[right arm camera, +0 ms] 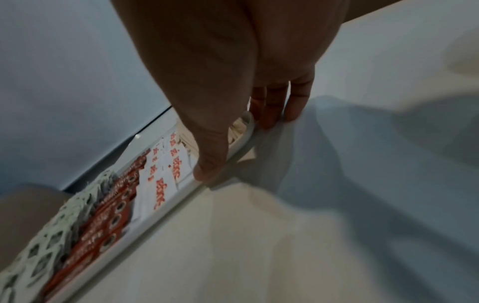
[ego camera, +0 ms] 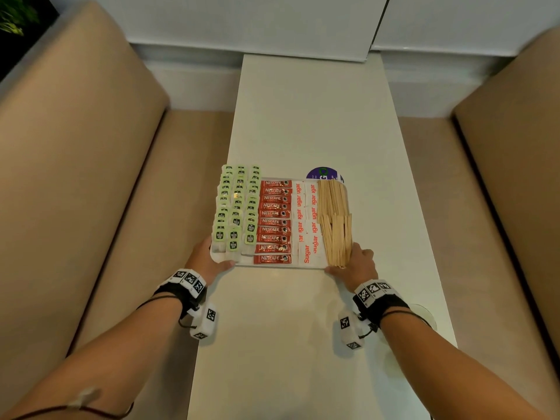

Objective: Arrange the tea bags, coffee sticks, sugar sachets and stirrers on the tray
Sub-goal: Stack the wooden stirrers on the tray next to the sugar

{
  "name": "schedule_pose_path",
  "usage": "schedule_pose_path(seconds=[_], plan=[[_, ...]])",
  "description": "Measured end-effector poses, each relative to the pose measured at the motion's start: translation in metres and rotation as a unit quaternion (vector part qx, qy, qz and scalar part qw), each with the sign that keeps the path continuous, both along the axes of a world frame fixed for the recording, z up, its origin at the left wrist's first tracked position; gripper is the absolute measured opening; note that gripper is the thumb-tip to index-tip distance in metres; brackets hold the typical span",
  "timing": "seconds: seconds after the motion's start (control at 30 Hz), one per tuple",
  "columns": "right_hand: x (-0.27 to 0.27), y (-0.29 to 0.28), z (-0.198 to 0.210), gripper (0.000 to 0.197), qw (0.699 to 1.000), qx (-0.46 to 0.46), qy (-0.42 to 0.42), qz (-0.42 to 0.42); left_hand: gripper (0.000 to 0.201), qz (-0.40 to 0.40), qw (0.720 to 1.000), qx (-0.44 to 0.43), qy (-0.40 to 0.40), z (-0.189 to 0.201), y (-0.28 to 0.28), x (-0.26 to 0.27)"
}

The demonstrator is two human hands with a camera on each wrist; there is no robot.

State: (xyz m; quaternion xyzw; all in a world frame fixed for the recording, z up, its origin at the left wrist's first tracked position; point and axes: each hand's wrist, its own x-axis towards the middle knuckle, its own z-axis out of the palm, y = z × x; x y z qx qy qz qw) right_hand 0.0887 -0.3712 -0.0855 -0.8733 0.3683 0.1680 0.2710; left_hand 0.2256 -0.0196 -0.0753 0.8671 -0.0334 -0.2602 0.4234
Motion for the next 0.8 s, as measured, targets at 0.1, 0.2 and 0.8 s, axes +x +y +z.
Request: schedule_pose_path(seconds=[0.1,0.2,0.8], plan=[[0.005,-0.004,0.0,0.084,1.0,0.012,-0.006,-0.006,0.067,-0.007,1.0,0.018,-0.005,0.001,-0.002,0.005],[0.009,-0.007,0.001,0.083,1.0,0.026,-0.003,-0.013,0.068,-0.009,0.999,0.031,-0.008,-0.003,-0.003,0.01],[0.029,-0.023,0.003,0.073,0.998,0.052,0.007,-0.019,0.073,-0.04,0.984,0.169,-0.03,-0.016,-0.019,0.049]])
